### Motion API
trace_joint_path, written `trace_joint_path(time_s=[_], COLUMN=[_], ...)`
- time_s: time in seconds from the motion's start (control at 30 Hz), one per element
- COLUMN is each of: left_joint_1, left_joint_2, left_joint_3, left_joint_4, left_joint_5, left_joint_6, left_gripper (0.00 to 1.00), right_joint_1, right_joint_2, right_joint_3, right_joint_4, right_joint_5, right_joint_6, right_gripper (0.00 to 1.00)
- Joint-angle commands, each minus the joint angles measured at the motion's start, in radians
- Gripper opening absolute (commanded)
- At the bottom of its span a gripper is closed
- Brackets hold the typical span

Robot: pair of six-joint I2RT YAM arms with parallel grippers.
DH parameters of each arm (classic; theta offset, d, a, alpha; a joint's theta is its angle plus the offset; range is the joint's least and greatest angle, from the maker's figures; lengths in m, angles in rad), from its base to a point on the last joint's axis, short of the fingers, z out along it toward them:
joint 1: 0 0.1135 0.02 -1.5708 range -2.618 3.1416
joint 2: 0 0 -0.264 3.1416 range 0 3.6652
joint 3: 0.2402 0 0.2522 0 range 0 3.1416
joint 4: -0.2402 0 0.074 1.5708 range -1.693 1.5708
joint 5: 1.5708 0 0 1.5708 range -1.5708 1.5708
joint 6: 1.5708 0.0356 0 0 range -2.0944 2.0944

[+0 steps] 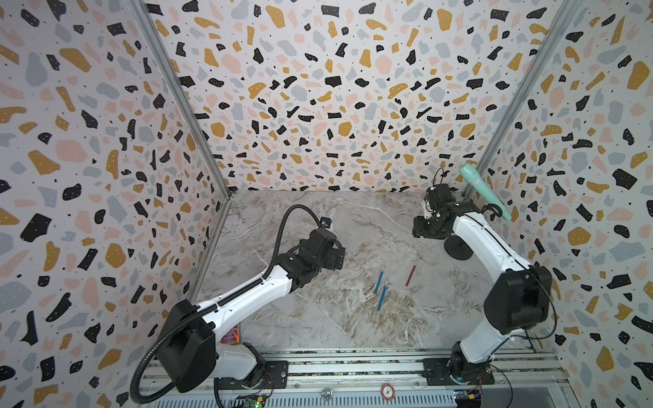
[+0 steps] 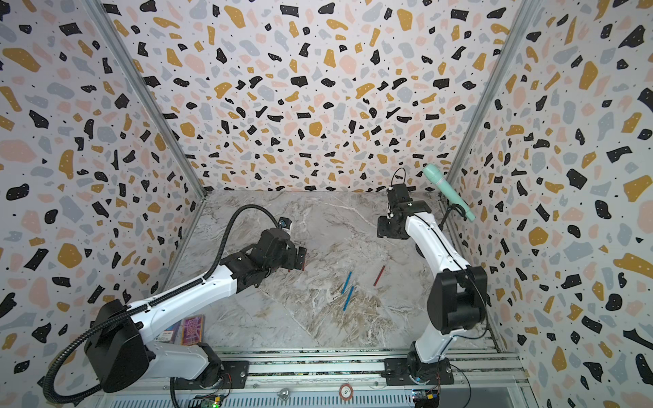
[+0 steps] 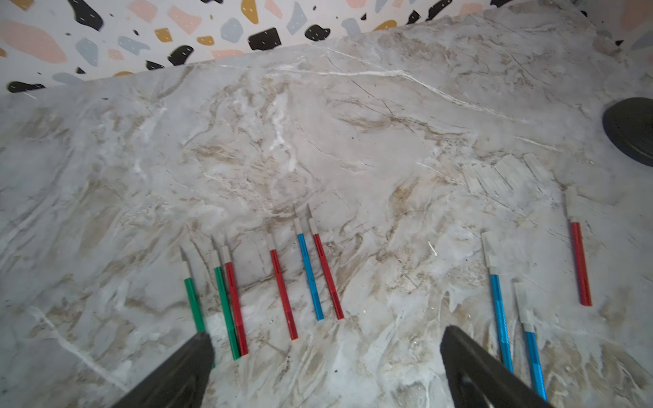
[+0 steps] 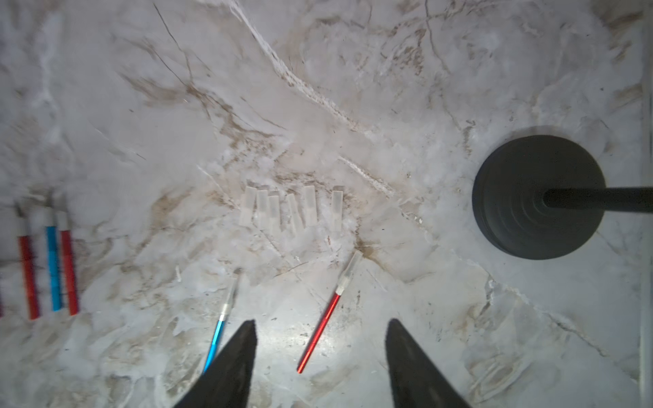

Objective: Remove protective caps from carving knives
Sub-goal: Place the protective sleeve at the center of the board, then pick up the carving knife from the center of the board.

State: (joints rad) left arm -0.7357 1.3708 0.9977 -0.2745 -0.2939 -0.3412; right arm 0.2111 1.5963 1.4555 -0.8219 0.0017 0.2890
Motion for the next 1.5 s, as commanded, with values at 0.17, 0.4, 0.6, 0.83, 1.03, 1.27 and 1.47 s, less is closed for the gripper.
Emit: trace_joint_path(time_s=[0.17, 0.4, 0.6, 0.83, 1.03, 1.27, 1.47], left_joint_1=[-0.123, -0.275, -0.323, -0.326, -0.320, -0.320, -0.320], left_joint_2=[0.101, 0.328, 0.500, 0.618, 0.642, 0.707, 0.740], left_joint_3=[0.029, 0.167, 0.298, 0.396, 0.434, 0.475, 0.488], left_joint_4=[0.019, -0.034, -0.092, -0.159, -0.175, -0.196, -0.192], left_joint_5=[0.104, 0.092, 0.093, 0.046, -0.027, -0.009, 0.012], left_joint_6=[-0.164, -0.256, -0.292, -0.314, -0.337, -0.326, -0.319], left_gripper=[0.99, 1.00, 0.97, 0.84, 0.69, 0.60, 0.58], right_joint_1=[0.046, 0.088, 0.094, 0.095, 0.100, 0.115, 0.119], right_joint_2=[-0.369, -0.597, -0.726, -0.802, -0.830, -0.857, -0.864], right_joint_3=[-0.271, -0.435, -0.516, -0.563, -0.585, -0.599, -0.606], right_joint_4=[0.053, 0.051, 0.057, 0.088, 0.106, 0.118, 0.124], right_joint_5=[-0.072, -0.068, -0.074, -0.085, -0.089, -0.085, -0.085], right_joint_6=[0.010, 0.033, 0.027, 0.025, 0.028, 0.029, 0.032], right_gripper=[0.84, 0.87, 0.88, 0.88, 0.87, 0.87, 0.87])
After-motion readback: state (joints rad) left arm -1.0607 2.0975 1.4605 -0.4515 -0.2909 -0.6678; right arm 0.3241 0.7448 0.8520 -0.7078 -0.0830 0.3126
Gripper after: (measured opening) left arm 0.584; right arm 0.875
